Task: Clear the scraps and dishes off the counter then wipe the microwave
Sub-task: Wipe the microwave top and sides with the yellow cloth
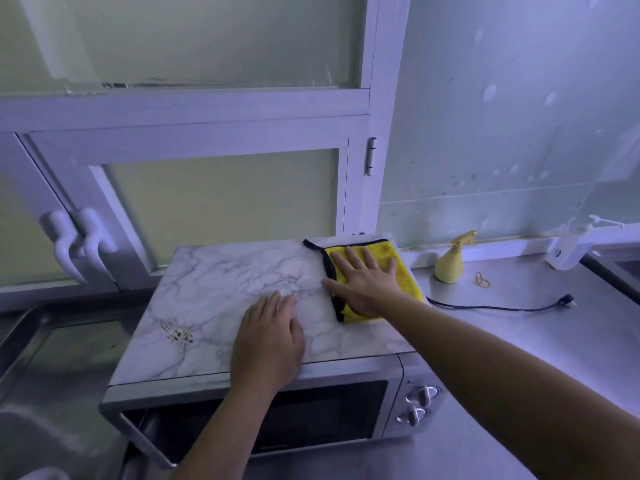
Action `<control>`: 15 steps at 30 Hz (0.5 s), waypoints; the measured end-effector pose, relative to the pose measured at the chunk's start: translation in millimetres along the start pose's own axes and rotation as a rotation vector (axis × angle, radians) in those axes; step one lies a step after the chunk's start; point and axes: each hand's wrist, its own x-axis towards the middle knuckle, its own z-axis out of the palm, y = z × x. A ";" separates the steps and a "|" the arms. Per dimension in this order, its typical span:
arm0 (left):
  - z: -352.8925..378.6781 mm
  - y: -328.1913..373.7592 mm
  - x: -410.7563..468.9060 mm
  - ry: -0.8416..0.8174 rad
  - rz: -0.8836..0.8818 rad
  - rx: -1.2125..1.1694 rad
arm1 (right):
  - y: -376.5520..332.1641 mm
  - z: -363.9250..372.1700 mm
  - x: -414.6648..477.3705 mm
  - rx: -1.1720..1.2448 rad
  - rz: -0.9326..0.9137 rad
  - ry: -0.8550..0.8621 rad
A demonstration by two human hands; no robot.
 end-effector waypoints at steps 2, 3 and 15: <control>0.1 0.3 -0.5 0.007 -0.019 -0.011 | 2.9 -2.8 21.1 -0.010 -0.008 0.013; -0.2 0.3 -0.1 0.009 -0.024 -0.020 | 4.0 -4.4 31.3 -0.013 -0.010 0.019; -2.4 0.5 0.9 0.055 -0.057 -0.071 | 13.9 -15.2 62.7 -0.043 -0.077 0.026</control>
